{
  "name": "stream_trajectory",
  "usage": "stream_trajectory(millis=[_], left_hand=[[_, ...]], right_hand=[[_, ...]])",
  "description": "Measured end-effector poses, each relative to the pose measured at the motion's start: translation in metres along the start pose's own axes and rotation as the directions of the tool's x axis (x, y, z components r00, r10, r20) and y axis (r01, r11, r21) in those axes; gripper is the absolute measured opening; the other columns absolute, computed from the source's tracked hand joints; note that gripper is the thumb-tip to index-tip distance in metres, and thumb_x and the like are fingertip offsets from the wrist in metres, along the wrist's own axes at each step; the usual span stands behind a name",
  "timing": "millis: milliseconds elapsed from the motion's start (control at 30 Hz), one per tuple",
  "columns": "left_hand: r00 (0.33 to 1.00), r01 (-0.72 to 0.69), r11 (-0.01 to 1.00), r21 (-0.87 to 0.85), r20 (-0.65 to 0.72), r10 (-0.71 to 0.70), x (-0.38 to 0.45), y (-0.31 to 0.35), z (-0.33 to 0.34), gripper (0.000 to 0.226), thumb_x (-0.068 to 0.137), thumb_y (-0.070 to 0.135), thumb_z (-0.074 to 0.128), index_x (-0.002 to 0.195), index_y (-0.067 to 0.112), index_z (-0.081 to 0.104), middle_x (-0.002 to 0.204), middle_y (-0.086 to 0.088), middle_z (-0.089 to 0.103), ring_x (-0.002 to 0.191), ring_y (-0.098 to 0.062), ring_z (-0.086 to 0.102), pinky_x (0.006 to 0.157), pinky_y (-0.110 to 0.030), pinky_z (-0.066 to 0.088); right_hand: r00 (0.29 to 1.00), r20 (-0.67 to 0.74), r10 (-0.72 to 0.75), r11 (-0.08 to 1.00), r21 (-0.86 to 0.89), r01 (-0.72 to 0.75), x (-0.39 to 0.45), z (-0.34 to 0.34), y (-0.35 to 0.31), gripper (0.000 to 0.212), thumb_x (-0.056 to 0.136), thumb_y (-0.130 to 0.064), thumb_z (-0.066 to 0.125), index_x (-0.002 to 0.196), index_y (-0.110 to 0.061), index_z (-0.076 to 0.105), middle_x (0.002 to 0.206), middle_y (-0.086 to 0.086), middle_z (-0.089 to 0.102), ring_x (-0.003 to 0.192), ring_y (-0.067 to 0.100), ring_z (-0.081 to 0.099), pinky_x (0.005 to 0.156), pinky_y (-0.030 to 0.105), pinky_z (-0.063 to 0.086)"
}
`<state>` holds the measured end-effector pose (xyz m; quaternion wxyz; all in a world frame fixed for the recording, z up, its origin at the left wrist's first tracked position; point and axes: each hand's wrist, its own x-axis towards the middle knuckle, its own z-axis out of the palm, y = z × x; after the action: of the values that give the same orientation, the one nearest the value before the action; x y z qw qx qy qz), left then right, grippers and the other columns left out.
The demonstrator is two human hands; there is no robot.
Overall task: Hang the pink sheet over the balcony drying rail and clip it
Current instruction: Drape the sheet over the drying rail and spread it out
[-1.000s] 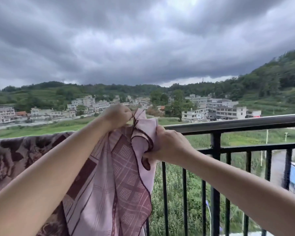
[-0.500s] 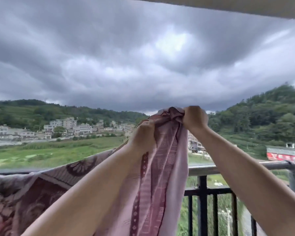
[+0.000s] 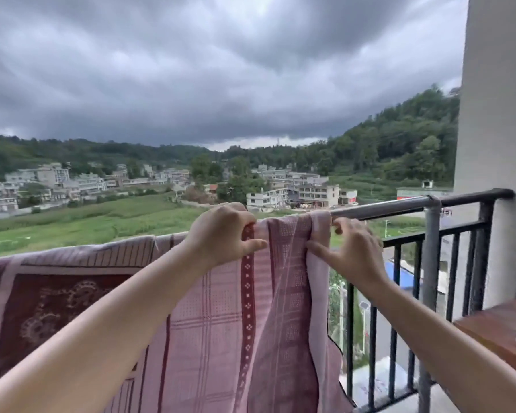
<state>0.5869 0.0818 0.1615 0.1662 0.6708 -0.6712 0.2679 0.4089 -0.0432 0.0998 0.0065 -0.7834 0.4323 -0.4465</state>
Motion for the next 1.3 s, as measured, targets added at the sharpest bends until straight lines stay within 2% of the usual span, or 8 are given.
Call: stream_trajectory(millis=[200, 333, 467, 633, 767, 967, 1100, 1300], left_hand=[[0.973, 0.021, 0.994, 0.108, -0.229, 0.004, -0.001, 0.012, 0.014, 0.012, 0.084, 0.010, 0.060, 0.085, 0.001, 0.068, 0.086, -0.012, 0.065, 0.087, -0.030, 0.061, 0.077, -0.041, 0.053], [0.982, 0.147, 0.971, 0.189, -0.142, -0.121, 0.014, 0.025, 0.009, 0.018, 0.090, 0.000, 0.040, 0.096, -0.001, 0.057, 0.097, -0.014, 0.058, 0.083, -0.031, 0.062, 0.072, -0.037, 0.052], [0.938, 0.306, 0.950, 0.066, -0.191, -0.289, 0.068, 0.046, 0.011, 0.026, 0.088, -0.005, 0.038, 0.111, -0.002, 0.049, 0.112, -0.024, 0.052, 0.095, -0.039, 0.059, 0.066, -0.035, 0.041], [0.942, 0.313, 0.948, -0.063, -0.104, -0.318, 0.158, 0.067, 0.040, 0.027, 0.090, -0.003, 0.034, 0.115, -0.006, 0.044, 0.119, -0.025, 0.041, 0.100, -0.039, 0.058, 0.079, -0.034, 0.048], [0.959, 0.276, 0.953, -0.124, 0.105, -0.264, 0.222, 0.079, 0.072, 0.040, 0.090, 0.017, 0.042, 0.125, -0.003, 0.036, 0.134, -0.018, 0.029, 0.122, -0.031, 0.043, 0.107, -0.038, 0.036], [0.711, 0.079, 0.973, 0.216, 0.672, -0.207, 0.255, 0.117, 0.105, 0.041, 0.094, 0.026, 0.040, 0.130, 0.007, 0.046, 0.139, -0.011, 0.045, 0.124, -0.025, 0.045, 0.104, -0.034, 0.035], [0.887, 0.051, 0.998, -0.043, 0.460, -0.026, 0.248, 0.154, 0.095, 0.038, 0.097, 0.025, 0.036, 0.114, -0.002, 0.057, 0.119, -0.016, 0.062, 0.110, -0.029, 0.057, 0.096, -0.037, 0.044], [0.991, -0.098, 0.994, 0.054, 0.101, 0.092, 0.214, 0.186, 0.114, 0.029, 0.090, 0.036, 0.050, 0.100, 0.013, 0.064, 0.098, -0.002, 0.068, 0.087, -0.019, 0.064, 0.077, -0.033, 0.055]], right_hand=[[0.955, 0.231, 0.186, 0.966, 0.133, -0.220, -0.036, 0.045, 0.005, 0.036, 0.084, -0.024, 0.052, 0.052, -0.011, 0.045, 0.053, 0.001, 0.046, 0.063, 0.024, 0.052, 0.059, 0.030, 0.031], [0.947, 0.158, 0.280, 0.800, 0.507, -0.321, 0.002, 0.000, 0.038, 0.015, 0.077, 0.003, 0.055, 0.066, 0.007, 0.063, 0.055, 0.007, 0.047, 0.054, 0.015, 0.042, 0.045, 0.024, 0.026], [0.952, -0.190, 0.241, 0.918, 0.362, -0.160, 0.084, -0.062, 0.057, 0.012, 0.074, -0.007, 0.062, 0.064, -0.001, 0.062, 0.054, 0.009, 0.045, 0.052, 0.017, 0.044, 0.047, 0.022, 0.030], [0.932, -0.241, 0.271, 0.960, 0.133, -0.244, 0.182, -0.084, 0.094, 0.018, 0.075, -0.011, 0.060, 0.059, -0.010, 0.052, 0.049, 0.004, 0.042, 0.046, 0.017, 0.040, 0.042, 0.020, 0.026], [0.903, -0.304, 0.304, 0.952, 0.076, -0.295, 0.249, -0.077, 0.144, 0.018, 0.073, -0.014, 0.060, 0.084, 0.000, 0.066, 0.088, 0.017, 0.068, 0.085, 0.032, 0.063, 0.062, 0.025, 0.040], [0.887, 0.361, 0.287, 0.939, -0.287, -0.188, 0.266, -0.040, 0.205, 0.029, 0.070, -0.029, 0.072, 0.084, -0.008, 0.057, 0.083, 0.004, 0.058, 0.080, 0.021, 0.052, 0.064, 0.024, 0.041], [0.763, 0.608, 0.220, 0.971, -0.059, -0.233, 0.247, -0.047, 0.237, 0.047, 0.075, -0.030, 0.069, 0.113, -0.005, 0.058, 0.108, 0.004, 0.054, 0.102, 0.021, 0.053, 0.078, 0.026, 0.039], [0.996, 0.080, -0.035, 0.994, 0.108, 0.026, 0.164, -0.063, 0.262, 0.039, 0.073, -0.038, 0.069, 0.093, -0.005, 0.061, 0.087, 0.005, 0.054, 0.083, 0.020, 0.053, 0.066, 0.025, 0.038]])
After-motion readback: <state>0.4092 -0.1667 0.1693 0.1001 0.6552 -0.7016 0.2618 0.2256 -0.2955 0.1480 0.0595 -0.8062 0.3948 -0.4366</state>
